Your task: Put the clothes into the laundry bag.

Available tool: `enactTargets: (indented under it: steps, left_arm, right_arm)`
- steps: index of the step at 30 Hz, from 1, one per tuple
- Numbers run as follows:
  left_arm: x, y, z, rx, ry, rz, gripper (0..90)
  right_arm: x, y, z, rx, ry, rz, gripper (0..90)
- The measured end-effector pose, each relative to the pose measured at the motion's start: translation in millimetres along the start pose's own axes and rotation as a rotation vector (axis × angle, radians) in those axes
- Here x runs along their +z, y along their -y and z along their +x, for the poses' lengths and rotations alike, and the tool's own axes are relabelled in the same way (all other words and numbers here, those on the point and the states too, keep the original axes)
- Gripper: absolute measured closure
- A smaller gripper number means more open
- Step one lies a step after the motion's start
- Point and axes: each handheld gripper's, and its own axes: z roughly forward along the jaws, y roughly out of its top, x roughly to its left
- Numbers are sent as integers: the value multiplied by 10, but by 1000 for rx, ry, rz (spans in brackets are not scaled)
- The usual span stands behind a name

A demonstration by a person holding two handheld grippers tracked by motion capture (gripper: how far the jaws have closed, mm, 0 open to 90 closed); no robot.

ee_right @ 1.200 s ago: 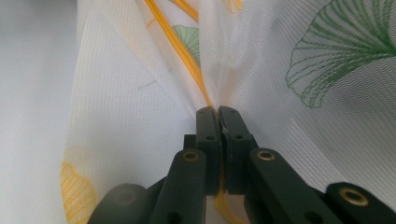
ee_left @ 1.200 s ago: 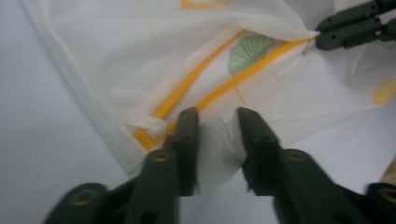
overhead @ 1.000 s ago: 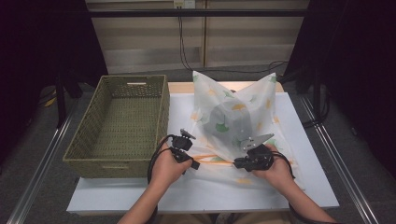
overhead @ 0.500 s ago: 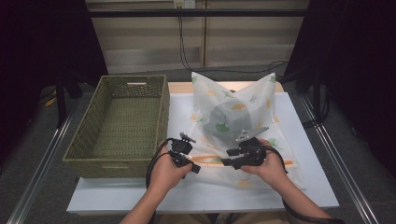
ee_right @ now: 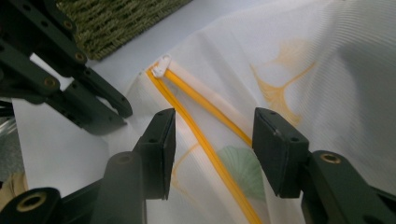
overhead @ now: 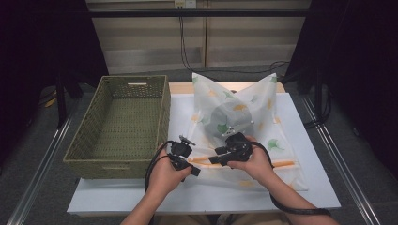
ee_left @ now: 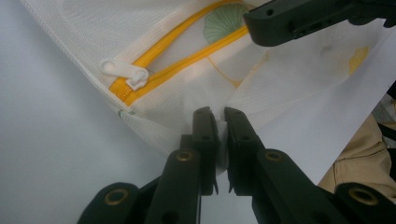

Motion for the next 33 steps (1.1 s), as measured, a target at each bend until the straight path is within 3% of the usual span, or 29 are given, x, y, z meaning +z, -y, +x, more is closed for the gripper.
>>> enactTargets:
  steps: [21, 26, 33]
  left_arm:
    - [24, 20, -17, -11, 8, 8, 839]
    - [6, 19, -17, -11, 13, -1, 839]
    - [-1, 23, -15, -17, 16, -3, 838]
  right_arm:
    - [315, -282, 105, 93, -67, 14, 565]
    - [356, -300, 119, 104, -83, 14, 575]
    - [380, -226, 126, 105, -92, 58, 627]
